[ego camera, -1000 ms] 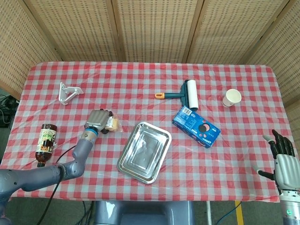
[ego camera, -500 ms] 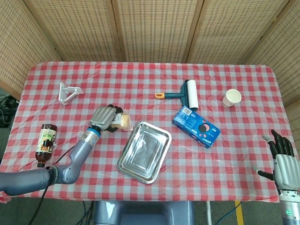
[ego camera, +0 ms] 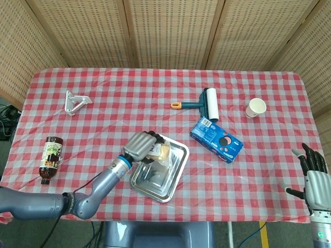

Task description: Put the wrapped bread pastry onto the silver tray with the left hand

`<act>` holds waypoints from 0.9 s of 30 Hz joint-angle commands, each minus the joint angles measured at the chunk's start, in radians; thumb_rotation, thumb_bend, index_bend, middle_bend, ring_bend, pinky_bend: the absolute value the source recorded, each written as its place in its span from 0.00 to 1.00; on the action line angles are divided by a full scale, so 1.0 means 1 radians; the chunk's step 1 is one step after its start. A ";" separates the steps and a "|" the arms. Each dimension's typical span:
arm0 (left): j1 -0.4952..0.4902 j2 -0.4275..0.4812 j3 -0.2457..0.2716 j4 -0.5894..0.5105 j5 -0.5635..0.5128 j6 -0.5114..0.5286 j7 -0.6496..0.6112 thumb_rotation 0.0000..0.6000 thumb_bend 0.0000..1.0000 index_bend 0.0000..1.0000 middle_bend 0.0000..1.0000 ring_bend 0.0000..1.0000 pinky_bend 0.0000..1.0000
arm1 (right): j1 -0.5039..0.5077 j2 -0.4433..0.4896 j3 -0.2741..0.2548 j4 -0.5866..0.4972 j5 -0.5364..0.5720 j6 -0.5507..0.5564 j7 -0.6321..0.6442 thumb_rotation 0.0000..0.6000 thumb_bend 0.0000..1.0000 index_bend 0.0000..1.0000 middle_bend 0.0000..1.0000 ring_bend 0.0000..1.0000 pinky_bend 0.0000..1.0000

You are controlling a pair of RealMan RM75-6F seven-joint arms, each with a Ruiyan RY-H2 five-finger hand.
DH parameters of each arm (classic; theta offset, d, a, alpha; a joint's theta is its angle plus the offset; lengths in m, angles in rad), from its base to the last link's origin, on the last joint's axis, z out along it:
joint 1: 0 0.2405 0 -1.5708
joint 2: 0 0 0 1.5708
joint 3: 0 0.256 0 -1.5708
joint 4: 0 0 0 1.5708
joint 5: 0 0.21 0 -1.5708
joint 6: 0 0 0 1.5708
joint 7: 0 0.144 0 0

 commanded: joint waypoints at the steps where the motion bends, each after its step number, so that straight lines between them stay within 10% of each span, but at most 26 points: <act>1: -0.016 -0.024 0.015 -0.007 -0.015 0.011 0.025 1.00 0.44 0.48 0.29 0.23 0.34 | -0.001 0.000 0.000 0.001 0.001 0.000 0.002 1.00 0.09 0.18 0.00 0.00 0.00; 10: -0.044 -0.097 0.057 0.013 -0.045 0.035 0.092 1.00 0.42 0.46 0.27 0.21 0.32 | -0.003 0.000 0.003 0.006 0.001 0.006 0.018 1.00 0.09 0.18 0.00 0.00 0.00; 27: -0.068 -0.147 0.089 0.051 -0.106 0.065 0.171 1.00 0.23 0.09 0.00 0.00 0.00 | -0.005 -0.013 0.009 0.021 -0.009 0.026 0.018 1.00 0.09 0.18 0.00 0.00 0.00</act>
